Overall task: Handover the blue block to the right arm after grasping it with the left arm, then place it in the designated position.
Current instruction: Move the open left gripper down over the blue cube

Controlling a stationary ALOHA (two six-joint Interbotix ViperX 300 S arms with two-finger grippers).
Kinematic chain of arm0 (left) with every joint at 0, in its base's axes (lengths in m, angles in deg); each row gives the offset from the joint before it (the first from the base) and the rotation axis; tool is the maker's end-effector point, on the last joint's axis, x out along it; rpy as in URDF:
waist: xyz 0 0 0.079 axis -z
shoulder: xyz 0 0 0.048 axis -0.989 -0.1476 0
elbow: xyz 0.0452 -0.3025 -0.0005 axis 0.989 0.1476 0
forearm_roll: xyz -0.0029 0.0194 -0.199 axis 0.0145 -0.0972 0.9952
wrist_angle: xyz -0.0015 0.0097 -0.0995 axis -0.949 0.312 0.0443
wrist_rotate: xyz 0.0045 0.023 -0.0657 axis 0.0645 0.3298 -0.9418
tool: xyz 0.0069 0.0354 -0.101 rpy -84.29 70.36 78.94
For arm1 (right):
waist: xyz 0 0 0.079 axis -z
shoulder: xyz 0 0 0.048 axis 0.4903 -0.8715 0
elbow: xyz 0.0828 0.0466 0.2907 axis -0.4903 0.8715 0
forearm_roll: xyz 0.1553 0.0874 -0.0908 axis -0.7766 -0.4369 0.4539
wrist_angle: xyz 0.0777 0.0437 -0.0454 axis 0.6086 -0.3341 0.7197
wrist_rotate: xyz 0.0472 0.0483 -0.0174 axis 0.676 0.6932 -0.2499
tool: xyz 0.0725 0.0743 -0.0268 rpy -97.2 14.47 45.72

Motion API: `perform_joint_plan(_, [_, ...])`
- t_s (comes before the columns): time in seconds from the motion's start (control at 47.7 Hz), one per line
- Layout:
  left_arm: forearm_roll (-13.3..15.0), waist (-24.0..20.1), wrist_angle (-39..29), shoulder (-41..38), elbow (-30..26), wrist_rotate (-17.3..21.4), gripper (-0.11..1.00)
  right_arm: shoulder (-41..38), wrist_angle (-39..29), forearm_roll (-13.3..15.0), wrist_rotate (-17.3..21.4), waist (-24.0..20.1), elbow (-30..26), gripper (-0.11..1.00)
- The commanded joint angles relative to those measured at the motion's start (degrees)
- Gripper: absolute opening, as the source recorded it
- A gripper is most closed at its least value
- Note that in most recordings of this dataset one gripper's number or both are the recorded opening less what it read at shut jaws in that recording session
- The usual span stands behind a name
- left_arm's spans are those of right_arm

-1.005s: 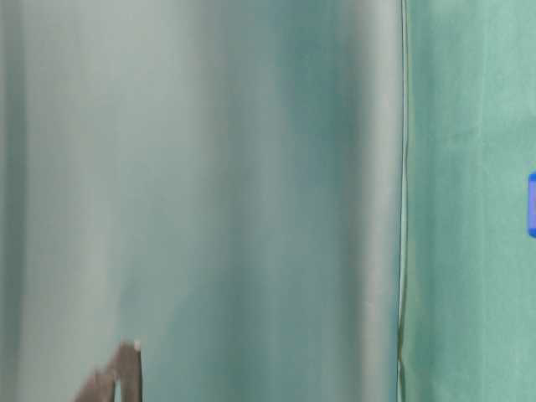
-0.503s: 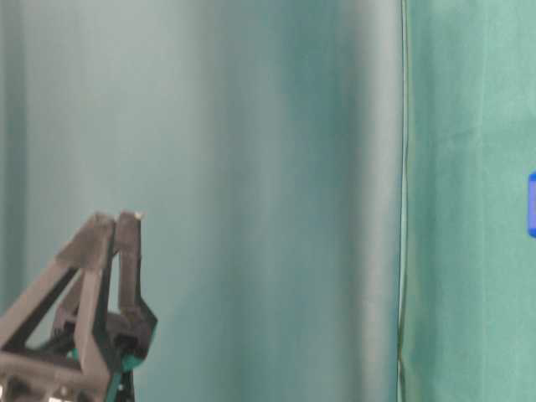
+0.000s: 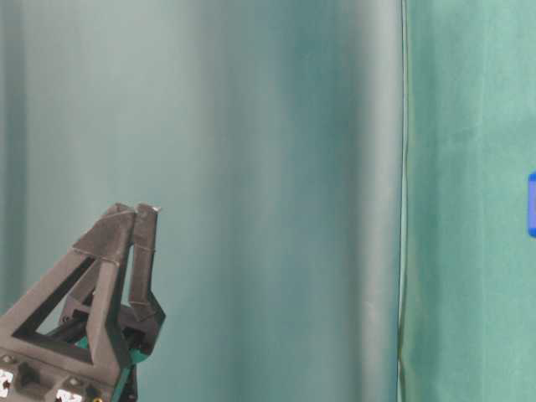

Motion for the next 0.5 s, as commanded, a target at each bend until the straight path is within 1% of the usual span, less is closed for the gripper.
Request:
perform_joint_plan(0.0, [0.0, 0.1, -3.8, 0.4, -2.6, -0.1, 1.0, -0.4, 0.2, -0.2, 0.1, 0.2, -1.5, 0.93])
perform_joint_plan(0.209, [-0.1, 0.1, -16.7, -1.1, -7.1, -0.2, 1.0, -0.4, 0.2, -0.2, 0.1, 0.2, -1.6, 0.93])
perform_joint_plan(0.482, [-0.1, 0.9, -35.4, -5.2, -15.7, -0.3, 1.0, -0.4, 0.1, -0.2, 0.2, 0.2, -1.5, 0.93])
